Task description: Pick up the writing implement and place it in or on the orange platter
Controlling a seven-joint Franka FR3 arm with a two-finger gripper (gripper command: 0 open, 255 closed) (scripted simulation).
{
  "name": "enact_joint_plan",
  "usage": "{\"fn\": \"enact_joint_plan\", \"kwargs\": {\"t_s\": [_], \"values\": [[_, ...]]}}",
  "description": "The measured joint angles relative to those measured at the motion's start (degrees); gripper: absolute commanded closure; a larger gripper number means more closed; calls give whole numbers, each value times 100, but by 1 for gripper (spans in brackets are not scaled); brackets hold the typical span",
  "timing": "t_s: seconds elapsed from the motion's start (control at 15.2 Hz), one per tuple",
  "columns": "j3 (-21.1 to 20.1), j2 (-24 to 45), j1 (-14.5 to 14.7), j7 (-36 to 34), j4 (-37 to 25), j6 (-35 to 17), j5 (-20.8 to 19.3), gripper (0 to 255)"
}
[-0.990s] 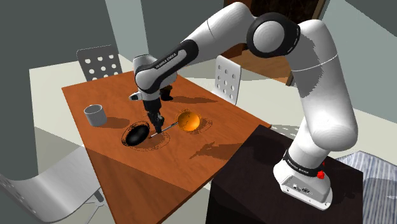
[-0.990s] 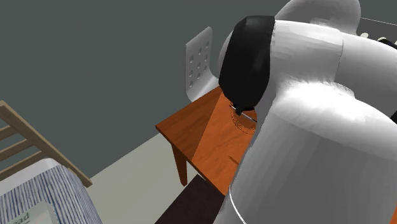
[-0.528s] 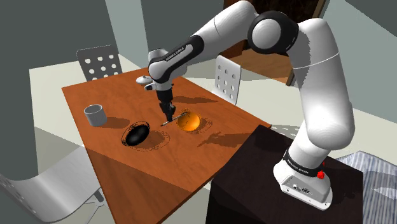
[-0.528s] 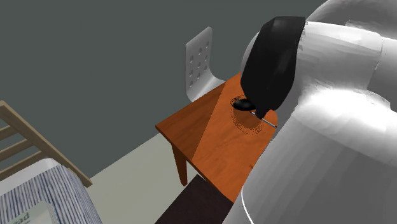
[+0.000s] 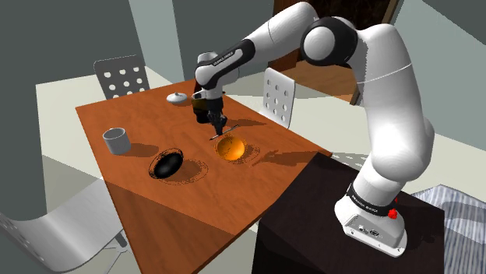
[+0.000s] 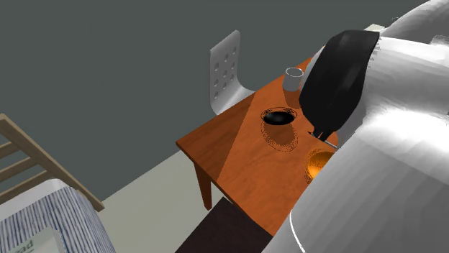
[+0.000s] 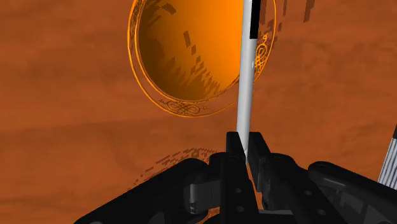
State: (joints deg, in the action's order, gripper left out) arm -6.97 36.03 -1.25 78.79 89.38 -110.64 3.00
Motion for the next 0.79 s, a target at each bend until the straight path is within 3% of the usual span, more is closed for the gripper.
{"fn": "enact_joint_plan", "kwargs": {"t_s": [0.2,0.79], "values": [[64,124,-136,186,-106,-1,-26,255],[91,521,-143,251,-52,-443,-50,255]]}}
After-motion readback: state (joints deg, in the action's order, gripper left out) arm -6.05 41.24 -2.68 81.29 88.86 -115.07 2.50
